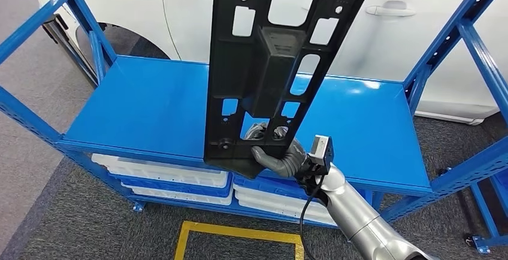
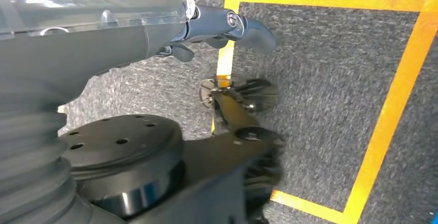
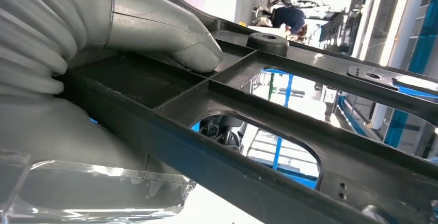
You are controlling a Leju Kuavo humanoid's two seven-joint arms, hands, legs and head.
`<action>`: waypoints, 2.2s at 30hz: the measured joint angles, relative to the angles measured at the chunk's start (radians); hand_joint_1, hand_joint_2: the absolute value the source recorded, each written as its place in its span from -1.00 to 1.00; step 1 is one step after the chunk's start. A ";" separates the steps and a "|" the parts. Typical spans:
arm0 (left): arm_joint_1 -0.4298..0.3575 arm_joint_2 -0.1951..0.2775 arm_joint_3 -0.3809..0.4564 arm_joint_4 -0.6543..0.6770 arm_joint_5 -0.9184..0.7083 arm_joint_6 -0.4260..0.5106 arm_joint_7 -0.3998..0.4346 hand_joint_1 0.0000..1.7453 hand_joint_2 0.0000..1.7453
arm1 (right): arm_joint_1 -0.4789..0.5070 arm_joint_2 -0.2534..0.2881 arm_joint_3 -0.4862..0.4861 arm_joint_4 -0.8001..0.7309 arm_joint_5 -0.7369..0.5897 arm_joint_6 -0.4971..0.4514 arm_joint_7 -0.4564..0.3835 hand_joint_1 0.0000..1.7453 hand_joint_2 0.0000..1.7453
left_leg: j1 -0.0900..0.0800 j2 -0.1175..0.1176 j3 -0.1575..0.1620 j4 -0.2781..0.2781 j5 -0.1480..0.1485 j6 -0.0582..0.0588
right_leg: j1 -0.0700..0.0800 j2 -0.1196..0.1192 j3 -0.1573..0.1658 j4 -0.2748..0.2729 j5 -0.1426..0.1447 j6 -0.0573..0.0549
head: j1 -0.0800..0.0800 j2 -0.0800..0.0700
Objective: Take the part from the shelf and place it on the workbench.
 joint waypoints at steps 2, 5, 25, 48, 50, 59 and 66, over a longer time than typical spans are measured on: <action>-0.001 0.000 0.002 0.000 0.001 -0.004 0.002 -1.00 1.00 | 0.001 0.000 -0.001 0.000 -0.001 0.000 0.000 0.92 1.00 | -0.003 -0.002 0.012 -0.034 0.004 0.008 | 0.003 0.001 -0.007 0.005 0.003 0.011 | 0.000 0.000; -0.001 0.000 0.003 0.000 0.001 -0.009 0.002 -1.00 1.00 | 0.004 -0.002 -0.002 0.000 -0.001 -0.001 0.000 0.92 1.00 | -0.001 0.000 0.007 -0.043 0.017 0.031 | -0.001 0.001 -0.017 0.022 -0.015 0.026 | 0.000 0.000; 0.000 -0.001 0.004 0.001 0.000 -0.015 0.005 -1.00 1.00 | 0.005 -0.005 -0.006 -0.002 -0.002 -0.002 0.000 0.92 1.00 | -0.003 0.000 -0.119 0.150 -0.088 -0.006 | 0.001 -0.006 0.028 -0.029 0.001 -0.019 | 0.000 0.000; -0.009 -0.001 0.005 0.001 0.004 -0.015 -0.001 -1.00 1.00 | 0.057 -0.012 -0.088 -0.049 -0.024 -0.004 0.015 0.92 1.00 | -0.016 0.011 -0.055 -0.061 0.094 0.036 | 0.001 0.000 0.109 -0.002 -0.078 0.025 | 0.000 0.000; -0.008 -0.002 0.005 0.001 0.002 -0.015 0.001 -1.00 1.00 | 0.063 -0.012 -0.096 -0.061 -0.017 -0.010 0.018 0.92 1.00 | -0.014 0.010 -0.059 -0.065 0.114 0.024 | 0.006 0.000 0.112 -0.028 -0.074 0.012 | 0.000 0.000; -0.009 -0.003 0.005 0.002 -0.002 -0.015 0.014 -1.00 1.00 | 0.101 -0.008 -0.131 -0.092 0.000 -0.003 0.034 0.92 1.00 | -0.004 0.005 -0.085 0.223 -0.054 -0.005 | 0.003 -0.007 -0.016 -0.028 0.038 -0.012 | 0.000 0.000; -0.024 -0.003 0.004 0.002 -0.006 -0.014 0.013 -1.00 1.00 | 0.107 -0.008 -0.158 -0.101 0.002 0.001 0.034 0.92 1.00 | -0.010 0.000 0.110 -0.069 -0.054 0.028 | 0.000 -0.005 -0.070 -0.014 0.097 0.025 | 0.000 0.000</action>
